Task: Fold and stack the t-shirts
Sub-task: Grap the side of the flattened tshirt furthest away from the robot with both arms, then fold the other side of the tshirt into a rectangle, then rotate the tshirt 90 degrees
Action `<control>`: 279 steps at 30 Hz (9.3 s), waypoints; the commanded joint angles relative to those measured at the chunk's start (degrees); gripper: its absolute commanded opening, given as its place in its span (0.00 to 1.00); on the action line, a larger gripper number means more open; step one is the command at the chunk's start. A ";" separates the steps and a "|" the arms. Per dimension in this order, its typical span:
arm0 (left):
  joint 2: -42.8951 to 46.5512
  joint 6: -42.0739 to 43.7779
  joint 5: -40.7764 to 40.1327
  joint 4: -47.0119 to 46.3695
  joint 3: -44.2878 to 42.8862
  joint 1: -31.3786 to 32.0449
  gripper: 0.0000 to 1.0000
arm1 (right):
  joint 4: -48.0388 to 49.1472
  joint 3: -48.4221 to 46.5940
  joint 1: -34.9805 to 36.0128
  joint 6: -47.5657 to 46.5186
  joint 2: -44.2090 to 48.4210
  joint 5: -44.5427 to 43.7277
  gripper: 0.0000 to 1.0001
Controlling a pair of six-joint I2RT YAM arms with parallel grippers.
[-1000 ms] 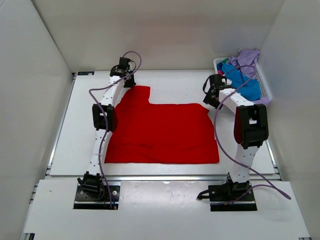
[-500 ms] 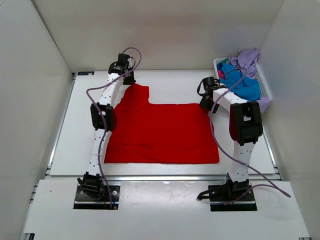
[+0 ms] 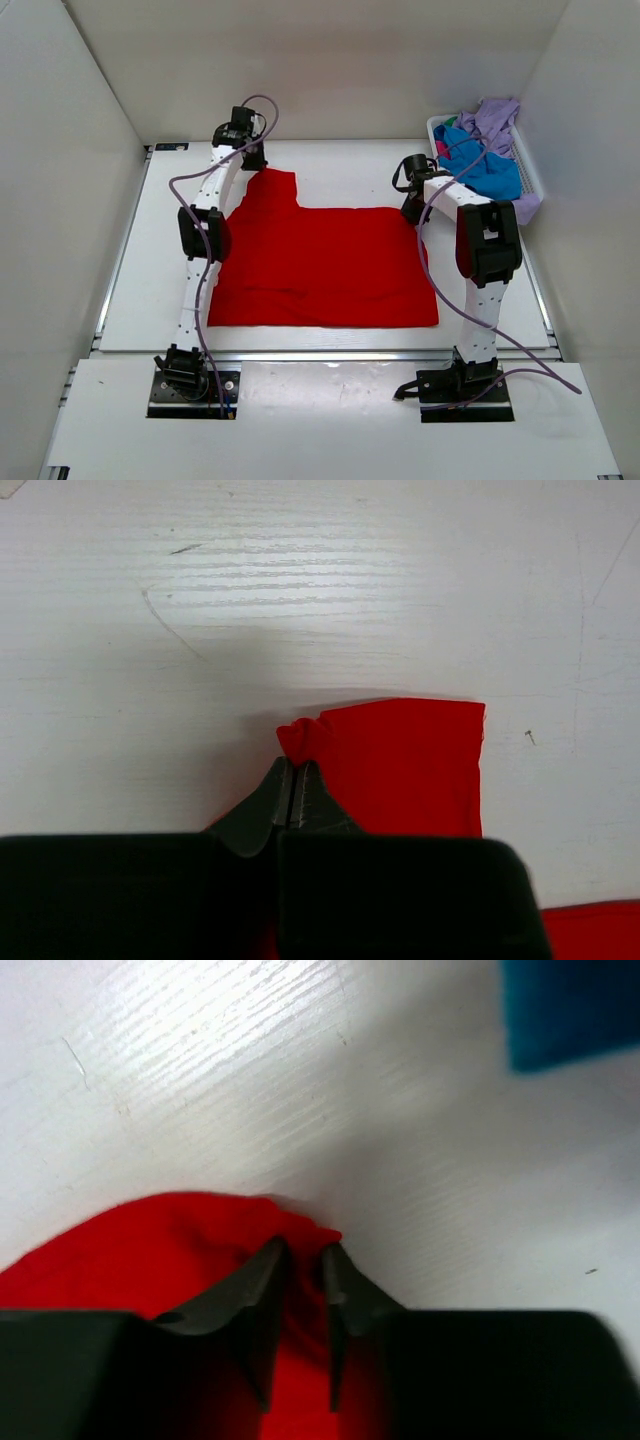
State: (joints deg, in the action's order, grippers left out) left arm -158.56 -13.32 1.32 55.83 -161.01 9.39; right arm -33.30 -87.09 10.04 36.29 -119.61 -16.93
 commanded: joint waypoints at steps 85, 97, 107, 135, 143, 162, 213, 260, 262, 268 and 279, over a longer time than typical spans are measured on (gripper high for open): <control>96.42 -1.53 3.60 -2.31 108.19 0.63 0.00 | 17.04 46.31 -2.84 -21.79 47.01 22.29 0.00; 100.72 -2.76 4.56 1.46 109.41 1.51 0.00 | 14.84 45.25 -3.80 -22.06 47.37 23.26 0.00; 102.75 -3.63 5.71 1.31 115.65 2.30 0.00 | 13.18 45.52 -3.54 -22.32 46.84 22.99 0.00; 112.07 -8.99 2.63 2.97 110.03 -0.42 0.32 | 1.13 38.49 -7.14 -24.07 52.29 20.18 0.43; 116.20 -12.69 4.91 -0.37 114.42 -0.43 0.53 | 8.50 37.25 -1.61 -26.63 43.42 23.16 0.27; 109.61 -22.89 -1.23 -16.81 128.40 8.89 0.50 | 12.03 34.01 -1.78 -24.43 25.92 11.15 0.06; 18.75 -10.76 -7.30 -3.22 35.19 6.26 0.21 | 5.08 55.36 25.71 10.27 47.36 16.93 0.15; 56.41 -7.42 -9.91 21.43 31.24 10.54 0.29 | -2.92 42.25 28.21 -10.18 59.91 6.53 0.54; 68.67 -8.38 -11.96 15.23 52.43 13.53 0.30 | -1.68 44.37 24.42 -11.68 63.09 11.12 0.54; 96.83 -12.87 -0.44 -6.69 103.55 12.31 0.36 | 0.60 50.51 17.81 -14.06 67.93 21.49 0.55; 104.68 -23.06 2.71 -18.12 125.93 24.61 0.54 | 11.07 58.79 27.04 -5.54 63.10 22.29 0.59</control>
State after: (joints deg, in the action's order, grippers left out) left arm -55.05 -33.61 1.72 44.64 -36.21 31.92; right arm -27.59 -28.53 35.35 27.53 -55.83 4.25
